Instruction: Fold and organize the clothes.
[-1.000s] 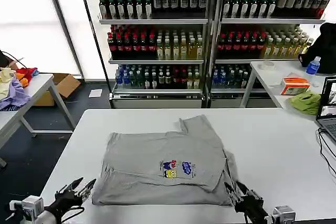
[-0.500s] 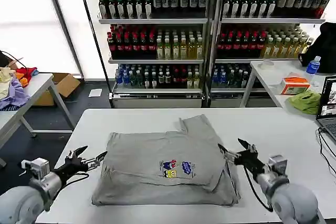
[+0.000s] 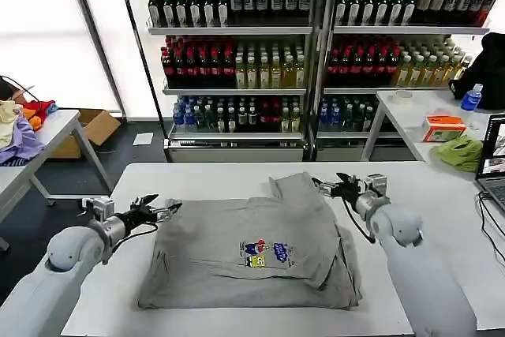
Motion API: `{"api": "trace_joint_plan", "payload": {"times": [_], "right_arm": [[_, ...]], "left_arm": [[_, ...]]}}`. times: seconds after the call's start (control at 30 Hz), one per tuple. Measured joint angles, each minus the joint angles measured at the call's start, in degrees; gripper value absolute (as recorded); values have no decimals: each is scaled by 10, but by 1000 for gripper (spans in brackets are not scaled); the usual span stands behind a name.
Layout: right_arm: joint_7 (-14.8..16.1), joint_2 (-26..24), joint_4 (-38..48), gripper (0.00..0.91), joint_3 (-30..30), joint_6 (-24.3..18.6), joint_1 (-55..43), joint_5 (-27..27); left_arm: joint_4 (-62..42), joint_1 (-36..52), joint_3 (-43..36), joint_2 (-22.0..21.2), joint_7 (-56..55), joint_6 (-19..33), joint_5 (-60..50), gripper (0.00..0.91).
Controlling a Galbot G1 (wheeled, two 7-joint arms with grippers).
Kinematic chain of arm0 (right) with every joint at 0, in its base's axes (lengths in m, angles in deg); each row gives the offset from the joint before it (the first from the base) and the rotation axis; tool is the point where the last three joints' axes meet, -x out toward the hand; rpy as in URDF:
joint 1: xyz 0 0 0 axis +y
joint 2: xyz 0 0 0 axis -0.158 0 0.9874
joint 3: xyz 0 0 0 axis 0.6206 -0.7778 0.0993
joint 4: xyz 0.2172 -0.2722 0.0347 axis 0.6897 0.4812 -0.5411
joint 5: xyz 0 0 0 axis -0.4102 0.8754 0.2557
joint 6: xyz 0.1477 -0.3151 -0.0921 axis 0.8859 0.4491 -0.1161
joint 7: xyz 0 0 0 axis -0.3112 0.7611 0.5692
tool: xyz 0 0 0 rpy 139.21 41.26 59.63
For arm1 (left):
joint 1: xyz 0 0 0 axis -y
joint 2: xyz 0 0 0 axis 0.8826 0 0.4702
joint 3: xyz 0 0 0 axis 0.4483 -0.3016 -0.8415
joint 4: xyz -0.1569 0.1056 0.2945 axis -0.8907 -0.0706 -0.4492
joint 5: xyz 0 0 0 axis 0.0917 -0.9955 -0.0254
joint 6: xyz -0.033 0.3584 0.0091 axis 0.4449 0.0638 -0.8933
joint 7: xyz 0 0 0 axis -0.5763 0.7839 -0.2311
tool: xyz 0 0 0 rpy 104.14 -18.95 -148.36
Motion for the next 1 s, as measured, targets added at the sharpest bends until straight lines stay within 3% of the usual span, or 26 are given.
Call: {"api": "trace_joint_plan", "payload": {"times": [0.23,0.27,0.33,0.37,0.4,0.43,0.47,0.53,0.57,1.0], "right_arm": [[10,32,71,907,-17,-1,-36,20],[10,36,79,715,-18,-1,-40,23],[12,45,97,655,-21,-1,-49,28],[14,49,105,574,-22,-1,-52,30],[16,53,112,403,-24,-1,-55,33],[16,56,119,262,-25,-1,-58,36],[17,59,125,0,-27,-1,-60,38],[17,66,138,0,-29,-2,-65,42],[16,70,143,0,-30,-4,-66,44],[17,87,159,0,-41,-9,-69,39]], "left_arm": [[-67,41,-34,-8,4,7,-5,907],[-72,43,-36,-9,4,6,-5,907],[-80,45,-40,-10,5,6,-6,907],[-83,46,-41,-10,5,6,-6,907],[-86,46,-43,-11,6,6,-6,897],[-90,46,-45,-12,6,7,-6,806],[-93,46,-46,-13,6,8,-6,484],[-98,46,-47,-14,8,9,-7,91],[-100,46,-48,-15,8,9,-7,20],[-92,34,-59,-21,10,10,-5,10]]}}
